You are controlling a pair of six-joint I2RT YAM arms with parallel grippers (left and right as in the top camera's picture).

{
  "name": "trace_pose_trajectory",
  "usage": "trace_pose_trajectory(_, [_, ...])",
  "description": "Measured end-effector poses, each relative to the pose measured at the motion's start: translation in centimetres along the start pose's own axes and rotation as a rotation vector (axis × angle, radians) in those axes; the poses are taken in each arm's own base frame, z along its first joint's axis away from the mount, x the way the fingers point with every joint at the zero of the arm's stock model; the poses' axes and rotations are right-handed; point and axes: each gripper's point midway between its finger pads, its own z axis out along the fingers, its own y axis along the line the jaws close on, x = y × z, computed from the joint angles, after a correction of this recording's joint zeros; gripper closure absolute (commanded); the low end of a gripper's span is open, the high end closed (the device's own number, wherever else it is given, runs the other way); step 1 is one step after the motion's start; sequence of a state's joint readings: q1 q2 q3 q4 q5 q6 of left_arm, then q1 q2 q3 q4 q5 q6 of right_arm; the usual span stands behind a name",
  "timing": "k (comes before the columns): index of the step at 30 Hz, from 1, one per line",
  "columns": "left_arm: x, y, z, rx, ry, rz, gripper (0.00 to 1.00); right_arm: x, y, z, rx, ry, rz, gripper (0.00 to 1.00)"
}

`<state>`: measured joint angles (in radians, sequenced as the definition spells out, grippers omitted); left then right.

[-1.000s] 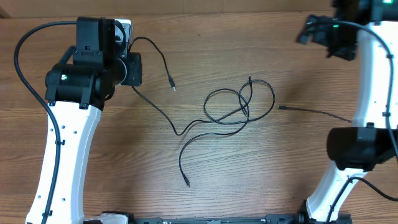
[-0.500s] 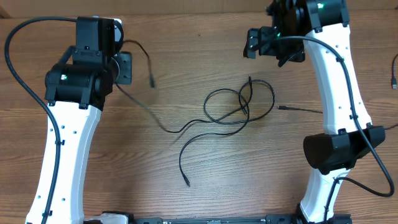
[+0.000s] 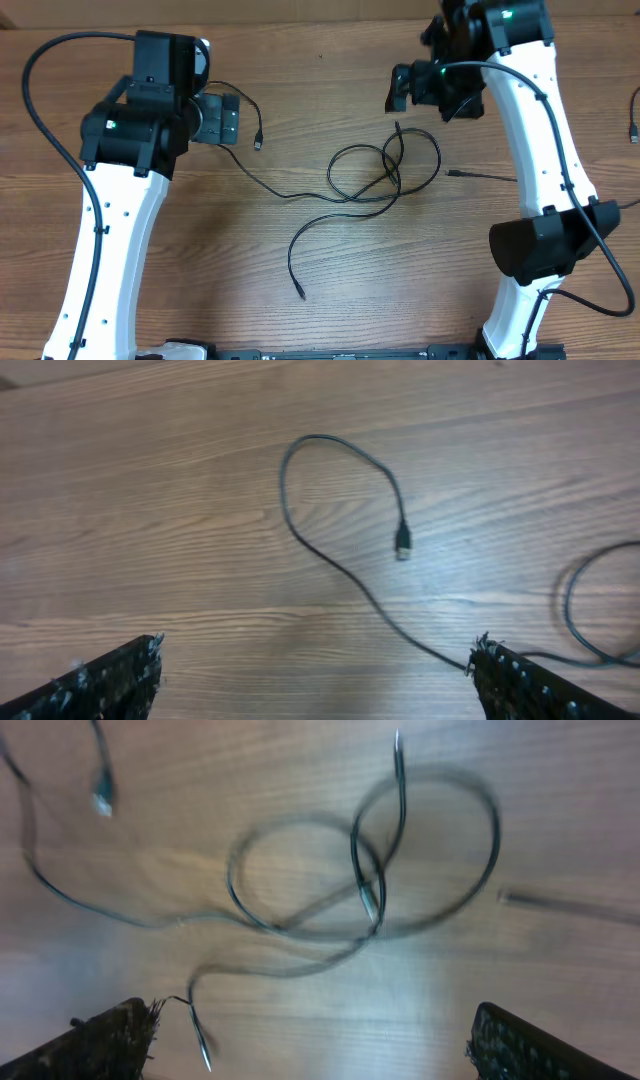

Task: Untangle cables
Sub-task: 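Lower the right gripper onto the remaining cable knot, then grasp a black cable strand in the knot with the right gripper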

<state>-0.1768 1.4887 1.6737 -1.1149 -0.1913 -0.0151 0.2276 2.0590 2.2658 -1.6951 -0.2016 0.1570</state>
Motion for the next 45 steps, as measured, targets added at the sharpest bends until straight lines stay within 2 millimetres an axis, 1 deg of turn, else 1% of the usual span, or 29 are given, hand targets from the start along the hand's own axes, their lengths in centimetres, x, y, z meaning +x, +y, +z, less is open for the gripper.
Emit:
trace_pose_trajectory(2, [0.1, -0.5, -0.1, 0.010, 0.002, 0.014, 0.00, 1.5, -0.1, 1.8, 0.044, 0.067, -0.003, 0.00])
trace_pose_trajectory(4, [0.2, -0.9, -0.1, 0.020, 0.006, 0.029, 0.01, 3.0, -0.2, 3.1, 0.113, 0.115, -0.010, 0.00])
trace_pose_trajectory(6, [0.2, -0.9, -0.1, 0.024, 0.008, 0.034, 0.01, 4.6, 0.0, 3.7, 0.200, 0.132, -0.030, 0.00])
trace_pose_trajectory(7, [0.2, -1.0, -0.1, 0.025, 0.007, 0.036, 0.00, 5.6, 0.4, 3.5, 0.241, 0.125, -0.051, 0.00])
trace_pose_trajectory(9, [0.2, -1.0, -0.1, 0.027, 0.007, 0.036, 0.00, 7.3, 1.4, 2.4, 0.277, 0.089, -0.085, 0.00])
trace_pose_trajectory(11, [0.2, -1.0, -0.1, 0.027, 0.008, 0.036, 0.01, 9.7, 2.7, 0.0, 0.282, 0.019, -0.120, 0.00])
trace_pose_trajectory(13, [0.2, -1.0, -0.1, 0.027, 0.006, 0.036, 0.01, 12.2, 3.2, -2.4, 0.262, -0.053, -0.123, 0.00])
trace_pose_trajectory(15, [0.1, -1.0, -0.1, 0.028, 0.001, 0.035, 0.01, 14.3, 2.7, -4.5, 0.231, -0.132, -0.083, 0.00])
trace_pose_trajectory(16, [0.0, -1.0, -0.1, 0.028, 0.000, 0.035, 0.01, 15.0, 2.2, -5.1, 0.218, -0.167, -0.049, 0.00])
trace_pose_trajectory(18, [0.0, -1.0, -0.1, 0.028, -0.003, 0.034, 0.00, 15.9, 1.2, -5.1, 0.196, -0.212, 0.037, 0.00])
trace_pose_trajectory(20, [-0.1, -1.0, -0.1, 0.029, -0.004, 0.034, 0.00, 16.2, 0.8, -3.6, 0.180, -0.220, 0.107, 0.00])
trace_pose_trajectory(22, [-0.1, -1.0, -0.1, 0.029, -0.005, 0.034, 0.00, 16.3, 0.7, -1.1, 0.169, -0.197, 0.163, 0.00])
trace_pose_trajectory(25, [-0.1, -1.1, -0.1, 0.031, -0.006, 0.034, 0.01, 15.3, 1.5, 3.6, 0.129, -0.168, 0.196, 0.00])
trace_pose_trajectory(28, [-0.1, -1.1, -0.1, 0.032, -0.007, 0.033, 0.00, 14.7, 2.5, 6.9, 0.079, -0.141, 0.157, 0.00])
trace_pose_trajectory(32, [-0.1, -1.1, -0.1, 0.032, -0.008, 0.033, 0.01, 14.2, 3.1, 9.4, 0.063, -0.105, 0.107, 0.00])
trace_pose_trajectory(36, [-0.2, -1.1, -0.1, 0.032, -0.008, 0.033, 0.00, 14.9, 3.3, 11.9, 0.057, -0.003, 0.144, 0.00])
trace_pose_trajectory(39, [-0.2, -1.1, -0.1, 0.032, -0.009, 0.033, 0.00, 15.2, 4.0, 13.3, 0.027, 0.055, 0.257, 0.00])
trace_pose_trajectory(41, [-0.2, -1.1, -0.1, 0.032, -0.009, 0.033, 0.00, 15.1, 4.4, 13.9, 0.014, 0.068, 0.342, 0.00])
trace_pose_trajectory(42, [-0.2, -1.1, -0.1, 0.032, -0.010, 0.033, 0.01, 14.9, 4.8, 14.2, -0.004, 0.070, 0.432, 0.00])
trace_pose_trajectory(44, [-0.2, -1.1, -0.1, 0.034, -0.011, 0.033, 0.00, 14.3, 5.4, 14.4, -0.030, 0.056, 0.515, 0.00])
trace_pose_trajectory(45, [-0.2, -1.1, -0.1, 0.035, -0.011, 0.033, 0.00, 13.8, 5.8, 14.4, -0.055, 0.042, 0.583, 0.00])
